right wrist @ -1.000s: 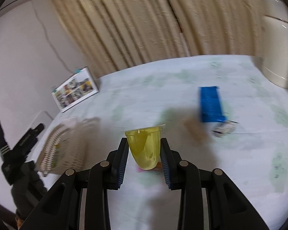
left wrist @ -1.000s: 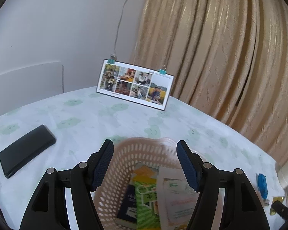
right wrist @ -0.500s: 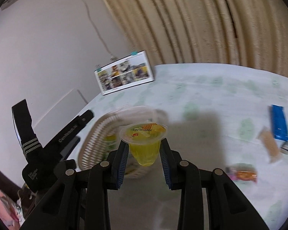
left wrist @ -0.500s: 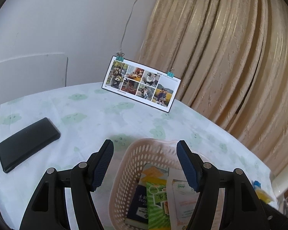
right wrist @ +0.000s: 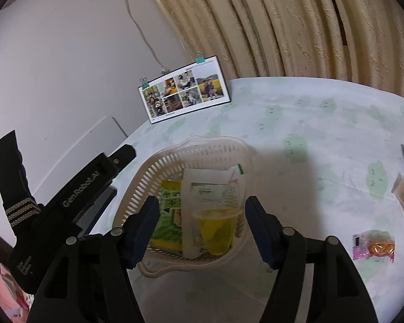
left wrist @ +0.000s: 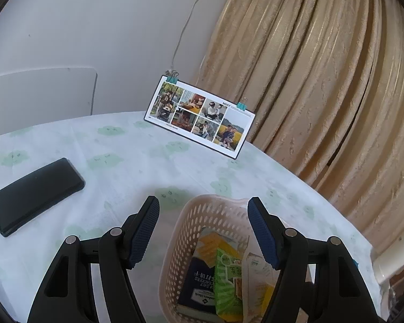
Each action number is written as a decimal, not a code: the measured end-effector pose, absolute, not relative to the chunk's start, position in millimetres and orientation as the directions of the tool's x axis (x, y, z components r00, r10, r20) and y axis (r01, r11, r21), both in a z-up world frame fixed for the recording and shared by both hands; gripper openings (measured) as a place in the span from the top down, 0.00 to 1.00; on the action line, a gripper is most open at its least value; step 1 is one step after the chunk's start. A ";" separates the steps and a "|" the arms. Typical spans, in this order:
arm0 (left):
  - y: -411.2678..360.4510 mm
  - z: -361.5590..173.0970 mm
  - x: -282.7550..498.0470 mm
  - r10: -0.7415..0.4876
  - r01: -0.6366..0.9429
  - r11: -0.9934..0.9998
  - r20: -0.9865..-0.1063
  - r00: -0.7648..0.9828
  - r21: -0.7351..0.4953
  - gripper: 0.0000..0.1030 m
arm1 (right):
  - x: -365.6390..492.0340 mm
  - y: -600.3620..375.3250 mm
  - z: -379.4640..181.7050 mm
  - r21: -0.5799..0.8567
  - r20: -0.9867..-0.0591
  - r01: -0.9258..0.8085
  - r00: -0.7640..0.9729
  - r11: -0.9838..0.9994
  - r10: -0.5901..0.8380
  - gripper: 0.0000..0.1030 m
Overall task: Organize snacks
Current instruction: 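Lower the yellow jelly cup into the basket and open the right tool, then withdraw both tools from the basket and move the left tool toward the pink candy stick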
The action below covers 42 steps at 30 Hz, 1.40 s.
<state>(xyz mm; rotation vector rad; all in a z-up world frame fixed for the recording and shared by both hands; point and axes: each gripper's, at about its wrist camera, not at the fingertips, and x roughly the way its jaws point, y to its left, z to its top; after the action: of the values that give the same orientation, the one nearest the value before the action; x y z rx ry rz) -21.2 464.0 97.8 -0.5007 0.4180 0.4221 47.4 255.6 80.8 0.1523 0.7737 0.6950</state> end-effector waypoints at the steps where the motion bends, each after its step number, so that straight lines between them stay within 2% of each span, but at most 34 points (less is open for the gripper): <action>1: 463.4 97.9 -21.2 0.282 -0.480 0.797 -0.477 0.832 -0.366 0.33 | 48.3 254.3 80.3 0.374 -0.590 -0.515 0.509 0.771 0.627 0.37; 26: 440.5 101.6 -17.2 0.309 -0.462 0.842 -0.452 0.837 -0.278 0.33 | 60.3 191.3 58.2 0.363 -0.629 -0.355 0.589 0.862 0.507 0.37; 42: 392.7 106.8 -13.9 0.233 -0.333 0.922 -0.402 0.885 -0.199 0.33 | 65.8 114.0 49.3 0.376 -0.635 -0.196 0.658 0.906 0.405 0.37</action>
<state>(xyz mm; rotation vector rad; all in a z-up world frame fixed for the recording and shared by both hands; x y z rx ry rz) -13.9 392.7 106.8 -0.2684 0.3824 0.2983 65.8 114.0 49.3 0.2868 0.7835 0.3455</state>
